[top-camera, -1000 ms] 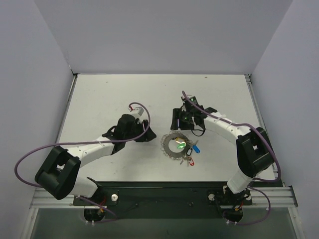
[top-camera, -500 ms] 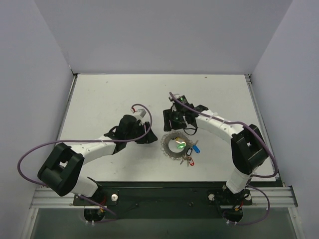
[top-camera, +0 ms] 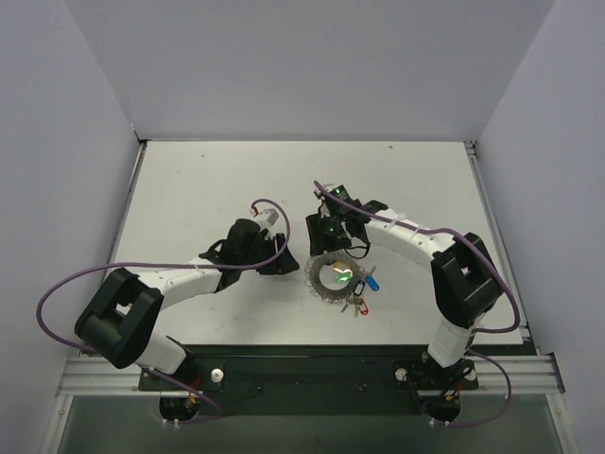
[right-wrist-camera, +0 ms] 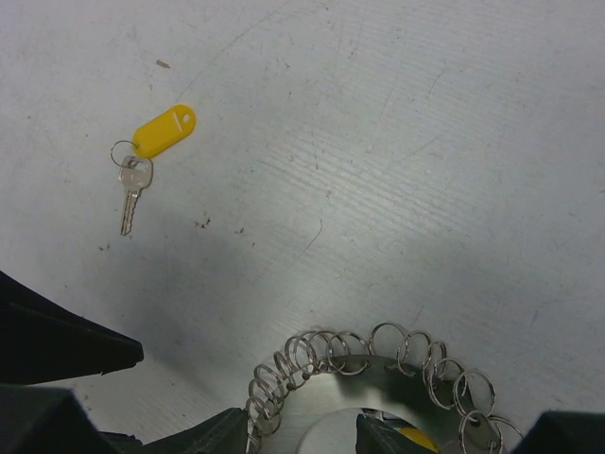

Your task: Put the keys on the keyring

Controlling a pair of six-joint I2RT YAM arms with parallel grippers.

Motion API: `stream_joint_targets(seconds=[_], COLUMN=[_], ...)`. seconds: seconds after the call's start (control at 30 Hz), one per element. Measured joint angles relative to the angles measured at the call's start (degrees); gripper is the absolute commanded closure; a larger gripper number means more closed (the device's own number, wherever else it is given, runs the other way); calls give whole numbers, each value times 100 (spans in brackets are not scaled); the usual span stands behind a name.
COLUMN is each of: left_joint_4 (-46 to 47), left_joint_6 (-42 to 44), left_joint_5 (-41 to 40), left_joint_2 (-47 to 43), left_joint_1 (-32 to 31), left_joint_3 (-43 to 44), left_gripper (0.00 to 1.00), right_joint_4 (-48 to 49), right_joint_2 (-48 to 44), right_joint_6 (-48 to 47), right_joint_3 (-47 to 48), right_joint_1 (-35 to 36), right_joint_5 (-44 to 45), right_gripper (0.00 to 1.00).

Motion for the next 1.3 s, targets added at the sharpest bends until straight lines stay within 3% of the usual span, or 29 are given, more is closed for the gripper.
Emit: stream_joint_targets(seconds=[0.93,1.3], left_joint_4=[216,229], left_joint_6=[-7,-20], left_joint_5=[317,382], left_joint_2=[146,201], left_joint_1=[-2,-2], left_joint_3=[-26,-26], left_gripper=[43,43], right_joint_4=[-44,-42], right_joint_2=[42,616], right_joint_6=[-2,4], right_joint_3=[-48,70], right_joint_1=[37,37], right_joint_5=[-24,-81], right_gripper=[56,58])
